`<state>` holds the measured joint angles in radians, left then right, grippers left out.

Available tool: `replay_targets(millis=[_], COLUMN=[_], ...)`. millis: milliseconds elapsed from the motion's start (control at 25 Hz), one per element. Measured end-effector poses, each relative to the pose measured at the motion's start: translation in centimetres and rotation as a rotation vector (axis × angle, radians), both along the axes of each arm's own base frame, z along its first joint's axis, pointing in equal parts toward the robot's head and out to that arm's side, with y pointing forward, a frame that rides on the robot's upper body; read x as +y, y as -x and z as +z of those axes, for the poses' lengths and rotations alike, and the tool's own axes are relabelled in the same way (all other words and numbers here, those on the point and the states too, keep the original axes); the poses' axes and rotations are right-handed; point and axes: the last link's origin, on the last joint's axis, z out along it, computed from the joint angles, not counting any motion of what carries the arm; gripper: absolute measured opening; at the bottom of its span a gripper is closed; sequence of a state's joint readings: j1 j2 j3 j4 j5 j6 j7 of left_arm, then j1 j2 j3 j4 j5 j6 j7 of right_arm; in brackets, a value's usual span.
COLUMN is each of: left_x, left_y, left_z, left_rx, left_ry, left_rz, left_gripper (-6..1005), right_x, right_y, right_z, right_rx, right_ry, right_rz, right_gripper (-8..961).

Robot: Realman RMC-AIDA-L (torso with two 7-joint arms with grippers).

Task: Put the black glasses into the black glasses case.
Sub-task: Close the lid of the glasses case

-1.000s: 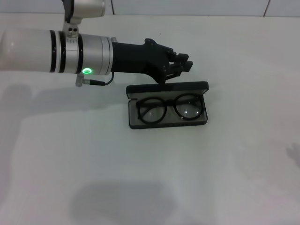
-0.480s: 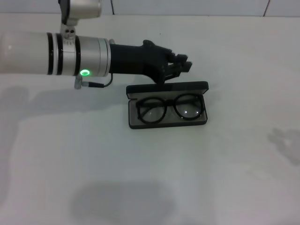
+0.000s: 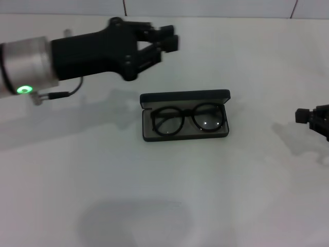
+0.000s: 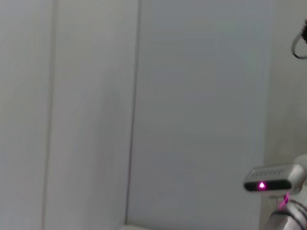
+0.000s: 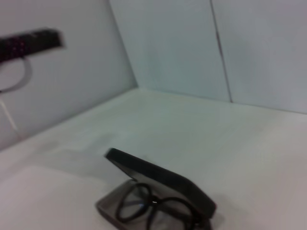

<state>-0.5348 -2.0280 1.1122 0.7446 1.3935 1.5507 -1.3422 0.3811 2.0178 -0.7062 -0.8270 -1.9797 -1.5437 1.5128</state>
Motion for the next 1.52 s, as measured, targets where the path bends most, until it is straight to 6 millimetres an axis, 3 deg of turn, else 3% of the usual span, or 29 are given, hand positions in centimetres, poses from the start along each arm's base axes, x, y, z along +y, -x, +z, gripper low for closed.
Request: replay_targets(millis=[120, 280, 560, 960, 1520], left_x=[-0.9, -1.6, -2.0, -2.3, -2.3], left_y=[1.6, 3.2, 3.6, 4.0, 4.1], left_z=[0.9, 0.6, -0.1, -0.6, -0.8], left_rx=[-0.032, -0.056, -0.070, -0.074, -0.074], left_ry=[-0.043, -0.055, -0.032, -0.020, -0.020], left_rz=[0.022, 0.062, 0.079, 0.090, 0.093], left_gripper=[196, 195, 194, 193, 192], right_x=[1.6, 4.1, 6.7, 7.2, 7.1], right_y=[0.7, 2.4, 5.3, 6.0, 6.2], right_z=[-1.2, -3.2, -6.3, -8.8, -10.2], right_rx=[-0.036, -0.071, -0.121, -0.171, -0.193], right_ry=[0.002, 0.031, 0.085, 0.153, 0.190], right_rz=[0.005, 0.028, 0.070, 0.032, 0.002], right_gripper=[18, 10, -1, -2, 4])
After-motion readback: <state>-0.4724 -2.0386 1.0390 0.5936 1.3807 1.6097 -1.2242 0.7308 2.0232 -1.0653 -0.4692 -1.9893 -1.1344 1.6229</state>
